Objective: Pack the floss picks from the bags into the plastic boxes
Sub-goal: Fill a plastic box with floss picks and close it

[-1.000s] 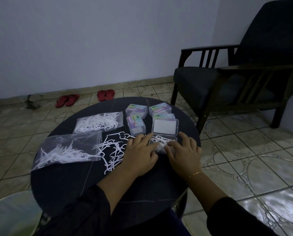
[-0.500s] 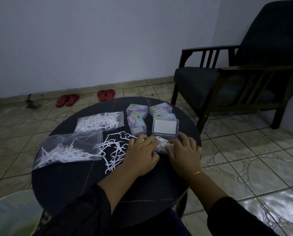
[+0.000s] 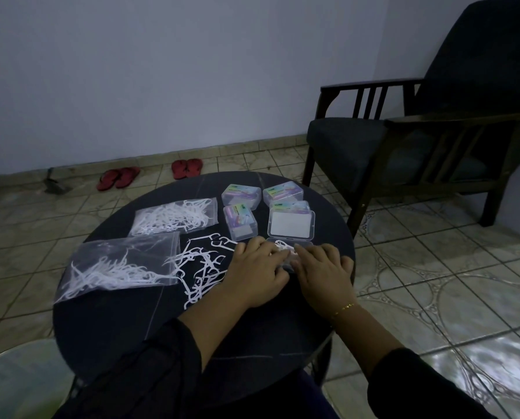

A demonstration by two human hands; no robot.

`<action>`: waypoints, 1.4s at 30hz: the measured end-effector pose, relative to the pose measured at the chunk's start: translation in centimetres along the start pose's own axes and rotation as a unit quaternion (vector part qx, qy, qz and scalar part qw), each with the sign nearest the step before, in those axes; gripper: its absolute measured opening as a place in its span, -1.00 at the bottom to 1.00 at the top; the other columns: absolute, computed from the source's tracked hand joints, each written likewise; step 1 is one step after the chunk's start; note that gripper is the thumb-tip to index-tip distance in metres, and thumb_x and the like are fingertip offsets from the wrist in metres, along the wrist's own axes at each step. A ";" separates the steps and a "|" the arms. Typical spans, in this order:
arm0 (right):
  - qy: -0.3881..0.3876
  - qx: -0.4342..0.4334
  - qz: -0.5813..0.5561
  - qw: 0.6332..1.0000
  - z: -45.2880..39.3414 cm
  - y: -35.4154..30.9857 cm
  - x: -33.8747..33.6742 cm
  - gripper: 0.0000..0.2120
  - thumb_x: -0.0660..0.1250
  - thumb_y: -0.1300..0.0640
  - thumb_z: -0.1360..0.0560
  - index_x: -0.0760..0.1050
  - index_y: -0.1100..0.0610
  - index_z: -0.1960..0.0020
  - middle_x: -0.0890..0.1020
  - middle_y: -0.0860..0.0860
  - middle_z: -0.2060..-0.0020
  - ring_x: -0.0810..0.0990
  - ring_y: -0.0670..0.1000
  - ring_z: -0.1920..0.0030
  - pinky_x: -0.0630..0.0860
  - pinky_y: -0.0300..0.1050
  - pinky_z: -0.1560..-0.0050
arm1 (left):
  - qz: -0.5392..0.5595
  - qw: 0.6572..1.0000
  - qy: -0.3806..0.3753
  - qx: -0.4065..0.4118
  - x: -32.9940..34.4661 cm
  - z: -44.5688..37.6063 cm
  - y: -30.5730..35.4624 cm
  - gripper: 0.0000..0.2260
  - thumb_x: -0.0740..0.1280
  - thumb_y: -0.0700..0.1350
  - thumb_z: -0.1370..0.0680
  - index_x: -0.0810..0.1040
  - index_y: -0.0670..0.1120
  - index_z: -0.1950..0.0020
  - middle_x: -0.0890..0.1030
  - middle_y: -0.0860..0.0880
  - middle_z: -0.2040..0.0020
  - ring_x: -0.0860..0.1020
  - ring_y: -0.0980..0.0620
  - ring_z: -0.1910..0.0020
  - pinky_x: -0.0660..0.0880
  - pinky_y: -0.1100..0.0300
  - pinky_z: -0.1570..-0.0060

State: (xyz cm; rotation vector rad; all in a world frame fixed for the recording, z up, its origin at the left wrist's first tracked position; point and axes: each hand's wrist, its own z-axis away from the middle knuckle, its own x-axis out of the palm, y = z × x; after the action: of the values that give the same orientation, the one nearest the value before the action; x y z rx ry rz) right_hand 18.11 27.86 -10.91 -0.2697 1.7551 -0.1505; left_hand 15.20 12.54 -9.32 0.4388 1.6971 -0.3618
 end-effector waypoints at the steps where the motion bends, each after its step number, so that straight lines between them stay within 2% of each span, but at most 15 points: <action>1: 0.003 0.000 -0.003 1.000 0.0 -0.1 -0.1 -0.57 -0.03 -0.11 -0.63 0.18 -0.09 -0.48 0.33 -0.12 -0.38 0.17 -0.01 -0.37 0.12 -0.02 -0.20 | 0.002 1.000 0.002 0.000 0.0 0.1 0.0 -0.54 0.02 0.09 -0.56 0.29 0.10 -0.46 0.37 0.11 -0.37 0.21 0.07 -0.32 0.12 0.09 -0.20; 4: 0.017 0.007 -0.006 1.000 0.0 -0.1 -0.2 -0.56 0.03 -0.10 -0.62 0.20 -0.09 -0.48 0.32 -0.10 -0.40 0.19 0.00 -0.38 0.14 -0.02 -0.21 | 0.023 1.000 0.011 -0.013 -0.1 0.6 -0.1 -0.54 0.04 0.09 -0.55 0.31 0.08 -0.44 0.35 0.12 -0.38 0.19 0.07 -0.34 0.09 0.10 -0.24; 6: 0.032 0.012 -0.019 0.999 0.0 -0.1 -0.2 -0.58 0.12 -0.09 -0.59 0.28 -0.07 -0.44 0.37 -0.07 -0.37 0.24 0.04 -0.36 0.17 0.01 -0.20 | 0.030 0.999 0.024 -0.025 -0.3 1.1 -0.4 -0.49 -0.01 0.10 -0.50 0.30 0.08 -0.45 0.34 0.13 -0.38 0.18 0.07 -0.35 0.06 0.11 -0.24; 10: 0.097 -0.011 -0.023 0.995 0.3 -0.7 0.2 -0.63 0.40 0.00 -0.45 0.53 0.02 -0.23 0.57 0.03 -0.15 0.47 0.16 -0.18 0.35 0.09 -0.03 | 0.034 0.997 0.059 -0.045 -0.5 3.1 -2.3 -0.46 -0.04 0.08 -0.47 0.34 0.09 -0.43 0.38 0.15 -0.34 0.21 0.08 -0.33 0.05 0.16 -0.16; 14: 0.104 -0.058 -0.020 0.993 1.0 -3.0 0.2 -0.64 0.49 0.05 -0.34 0.58 0.04 -0.12 0.61 0.02 -0.07 0.54 0.15 -0.10 0.43 0.09 0.06 | 0.053 0.990 0.095 -0.088 -0.4 6.3 -4.9 -0.42 -0.07 0.12 -0.42 0.43 0.08 -0.37 0.45 0.16 -0.28 0.28 0.09 -0.28 0.07 0.19 -0.11; 17: 0.108 -0.095 -0.020 0.989 1.5 -5.1 0.3 -0.68 0.41 0.01 -0.32 0.61 0.02 -0.06 0.61 -0.01 -0.02 0.57 0.14 -0.05 0.46 0.10 0.07 | 0.076 0.982 0.123 -0.118 -0.4 8.8 -6.2 -0.44 -0.03 0.11 -0.41 0.49 0.07 -0.33 0.49 0.16 -0.25 0.30 0.10 -0.24 0.06 0.19 -0.13; 19: 0.083 -0.111 -0.024 0.990 1.6 -6.2 0.4 -0.67 0.34 -0.04 -0.34 0.62 0.02 -0.05 0.60 -0.03 0.00 0.55 0.14 -0.06 0.44 0.11 0.04 | 0.082 0.978 0.132 -0.137 -0.4 10.1 -6.7 -0.44 -0.02 0.10 -0.39 0.52 0.08 -0.29 0.49 0.17 -0.23 0.30 0.12 -0.23 0.05 0.20 -0.09; 24: -0.021 -0.098 0.028 0.995 1.9 -8.5 0.6 -0.58 0.12 -0.19 -0.54 0.52 0.00 -0.23 0.48 -0.03 -0.19 0.31 0.07 -0.29 0.20 0.04 -0.24 | 0.070 0.973 0.113 -0.187 -0.3 12.4 -7.5 -0.41 0.01 0.18 -0.34 0.50 0.12 -0.30 0.47 0.19 -0.21 0.31 0.13 -0.22 0.07 0.20 -0.11; 27: -0.034 -0.080 0.038 0.995 2.0 -9.4 0.8 -0.65 0.10 -0.10 -0.58 0.52 -0.01 -0.24 0.47 -0.03 -0.22 0.27 0.06 -0.31 0.14 0.03 -0.31 | 0.056 0.972 0.084 -0.213 0.2 13.0 -7.5 -0.37 -0.06 0.28 -0.35 0.44 0.16 -0.34 0.42 0.21 -0.23 0.28 0.13 -0.23 0.08 0.21 -0.07; 31: -0.037 -0.082 0.028 0.996 2.0 -10.0 1.1 -0.68 0.10 -0.01 -0.60 0.52 -0.04 -0.24 0.48 -0.05 -0.21 0.28 0.06 -0.31 0.14 0.04 -0.32 | 0.049 0.969 0.090 -0.223 0.6 13.0 -7.6 -0.47 -0.03 0.26 -0.45 0.50 0.16 -0.29 0.47 0.18 -0.17 0.34 0.07 -0.19 0.14 0.16 -0.02; 33: -0.033 -0.088 0.014 0.996 2.0 -10.1 1.3 -0.70 0.12 0.03 -0.60 0.52 -0.06 -0.25 0.48 -0.05 -0.20 0.28 0.07 -0.31 0.13 0.04 -0.32 | 0.053 0.970 0.100 -0.214 0.8 13.0 -7.6 -0.54 0.01 0.22 -0.50 0.53 0.15 -0.26 0.50 0.17 -0.14 0.38 0.04 -0.16 0.15 0.14 0.00; 35: -0.036 -0.106 0.001 0.994 1.8 -10.1 1.4 -0.70 0.15 0.06 -0.59 0.53 -0.08 -0.25 0.49 -0.04 -0.19 0.30 0.10 -0.31 0.12 0.05 -0.31 | 0.062 0.971 0.108 -0.203 1.0 13.1 -7.7 -0.70 0.16 0.10 -0.58 0.53 0.15 -0.26 0.52 0.19 -0.15 0.39 0.04 -0.14 0.15 0.14 0.02; 37: -0.044 -0.133 -0.001 0.990 1.5 -10.2 1.5 -0.71 0.17 0.07 -0.59 0.54 -0.10 -0.23 0.51 -0.04 -0.17 0.31 0.10 -0.29 0.13 0.05 -0.30 | 0.071 0.973 0.115 -0.187 0.8 13.1 -7.6 -0.72 0.21 0.00 -0.59 0.51 0.16 -0.29 0.52 0.20 -0.19 0.39 0.05 -0.13 0.14 0.14 0.03; 39: -0.053 -0.151 0.016 0.987 1.0 -10.6 1.6 -0.71 0.16 0.05 -0.59 0.53 -0.14 -0.24 0.51 -0.06 -0.18 0.31 0.08 -0.28 0.13 0.06 -0.31 | 0.077 0.974 0.100 -0.187 0.4 13.1 -7.5 -0.65 0.09 0.03 -0.59 0.43 0.18 -0.36 0.49 0.22 -0.26 0.36 0.07 -0.15 0.12 0.15 0.02; 42: -0.045 -0.149 0.027 0.987 0.3 -11.0 1.7 -0.68 0.15 0.03 -0.59 0.43 -0.11 -0.32 0.46 -0.06 -0.25 0.29 0.05 -0.31 0.15 0.02 -0.31 | 0.084 0.969 0.078 -0.220 0.0 13.2 -7.2 -0.37 -0.19 0.27 -0.45 0.29 0.16 -0.44 0.40 0.21 -0.36 0.27 0.10 -0.26 0.13 0.17 -0.08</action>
State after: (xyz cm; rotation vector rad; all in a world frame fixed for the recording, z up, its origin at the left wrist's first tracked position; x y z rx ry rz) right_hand 19.19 16.86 -9.81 -0.4392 1.6902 0.1624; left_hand 23.15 0.02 -11.56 0.2833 1.8154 0.1789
